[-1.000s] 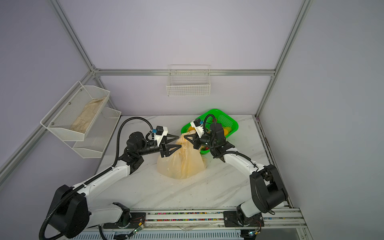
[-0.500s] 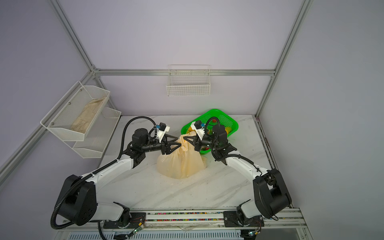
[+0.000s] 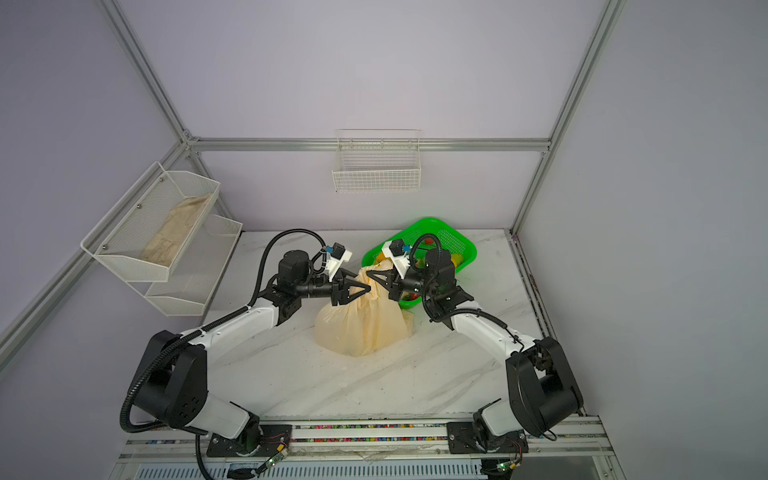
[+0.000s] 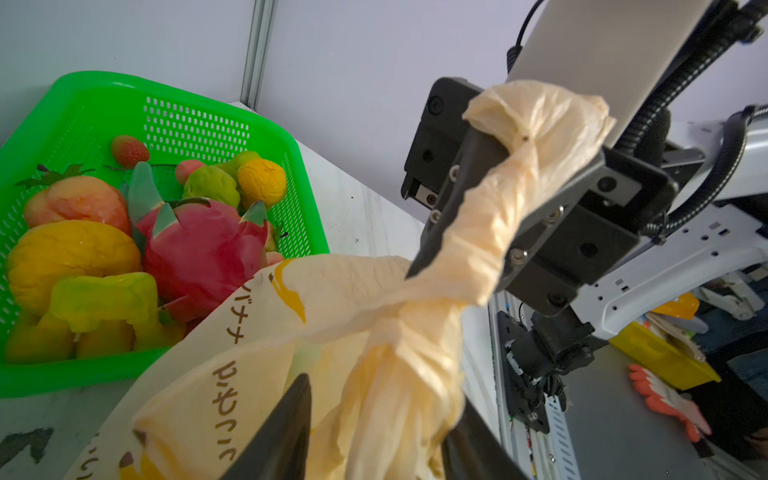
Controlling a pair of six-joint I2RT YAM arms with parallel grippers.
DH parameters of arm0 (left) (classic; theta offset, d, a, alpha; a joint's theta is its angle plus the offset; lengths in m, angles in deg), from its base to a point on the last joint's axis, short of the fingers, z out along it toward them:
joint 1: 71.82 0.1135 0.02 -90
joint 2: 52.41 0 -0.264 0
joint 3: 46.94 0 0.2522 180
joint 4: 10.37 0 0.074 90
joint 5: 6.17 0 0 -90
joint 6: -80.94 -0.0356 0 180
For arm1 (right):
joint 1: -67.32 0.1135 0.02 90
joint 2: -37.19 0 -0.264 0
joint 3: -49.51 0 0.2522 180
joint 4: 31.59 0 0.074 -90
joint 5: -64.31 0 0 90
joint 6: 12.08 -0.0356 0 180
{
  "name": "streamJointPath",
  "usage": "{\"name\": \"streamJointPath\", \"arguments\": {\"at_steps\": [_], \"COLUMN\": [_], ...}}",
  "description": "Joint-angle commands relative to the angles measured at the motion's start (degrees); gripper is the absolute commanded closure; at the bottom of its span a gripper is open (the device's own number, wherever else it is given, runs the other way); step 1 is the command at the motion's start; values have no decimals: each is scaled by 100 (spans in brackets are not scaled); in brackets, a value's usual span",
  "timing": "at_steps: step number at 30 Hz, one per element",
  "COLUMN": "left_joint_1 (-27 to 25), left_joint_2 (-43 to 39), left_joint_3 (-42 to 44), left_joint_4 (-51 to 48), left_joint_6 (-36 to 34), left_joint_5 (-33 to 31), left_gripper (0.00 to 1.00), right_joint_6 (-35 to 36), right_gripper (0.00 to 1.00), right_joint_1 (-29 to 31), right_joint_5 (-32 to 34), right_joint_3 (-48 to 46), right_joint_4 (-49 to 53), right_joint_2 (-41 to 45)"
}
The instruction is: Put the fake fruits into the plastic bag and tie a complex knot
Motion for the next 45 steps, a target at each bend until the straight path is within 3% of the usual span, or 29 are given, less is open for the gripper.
{"name": "streamJointPath", "arguments": {"at_steps": [1, 7, 14, 19, 23, 34, 45], "left_joint_1": [-29, -29, -11, -11, 14, 100, 286], "left_joint_2": [-25, -169, -234, -242, -327, -416, -466], "left_joint_3": [-560, -599, -640, -672, -675, -934, -1097], "left_joint_4": [-131, -594, -844, -859, -959, -1885, -2222], "left_joint_6": [-134, -803, -1123, -1151, -1376, -2817, -3123], "left_joint_5": [-16, -316, -424, -371, -386, -201, 30], "left_gripper": [64, 83, 85, 94, 100, 100, 100], "right_joint_6": [-37, 425, 733, 719, 849, 1121, 1389], "right_gripper": [100, 100, 100, 100, 93, 71, 56], "right_joint_1": [28, 29, 29, 29, 29, 29, 29], "right_joint_5": [21, 405, 347, 259, 331, 247, 83], "right_joint_3": [54, 193, 309, 284, 306, 276, 258], "right_joint_4": [-286, 469, 935, 897, 1055, 1161, 1275], "right_joint_2": [-57, -70, -50, -45, -37, -75, -190]}}
